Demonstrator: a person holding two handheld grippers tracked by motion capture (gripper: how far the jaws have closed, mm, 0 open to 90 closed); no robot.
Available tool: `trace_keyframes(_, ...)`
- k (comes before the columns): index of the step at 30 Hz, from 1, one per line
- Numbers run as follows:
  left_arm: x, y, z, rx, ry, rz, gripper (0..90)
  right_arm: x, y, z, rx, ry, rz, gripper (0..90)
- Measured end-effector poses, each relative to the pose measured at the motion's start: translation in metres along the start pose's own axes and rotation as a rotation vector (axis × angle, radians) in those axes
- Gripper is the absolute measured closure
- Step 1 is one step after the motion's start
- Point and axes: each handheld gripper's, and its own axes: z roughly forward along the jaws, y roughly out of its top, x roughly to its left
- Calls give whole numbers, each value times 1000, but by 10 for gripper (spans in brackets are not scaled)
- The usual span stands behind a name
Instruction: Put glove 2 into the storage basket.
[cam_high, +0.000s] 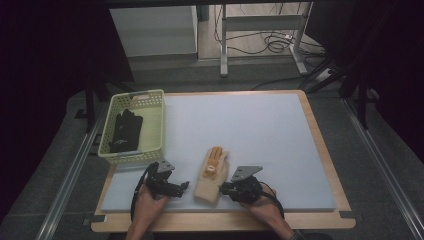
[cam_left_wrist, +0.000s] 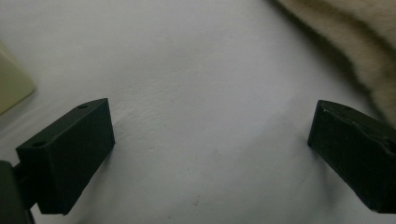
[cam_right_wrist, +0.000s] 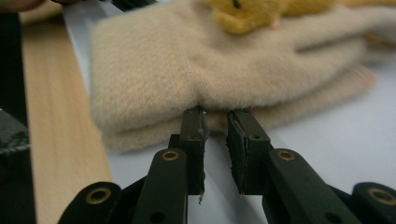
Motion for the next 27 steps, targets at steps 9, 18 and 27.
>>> trace_keyframes(9, 11, -6, -8, 0, 22, -13, 60, 14, 16, 28, -3, 36, -22, 721)
trace_keyframes(18, 30, -17, -17, 8, 51, -55, 4, 2, 12, 9, -16, -14, -26, 599)
trace_keyframes(27, 30, -17, -17, 10, 51, -56, 4, -70, -26, -61, -9, -304, 118, 356)
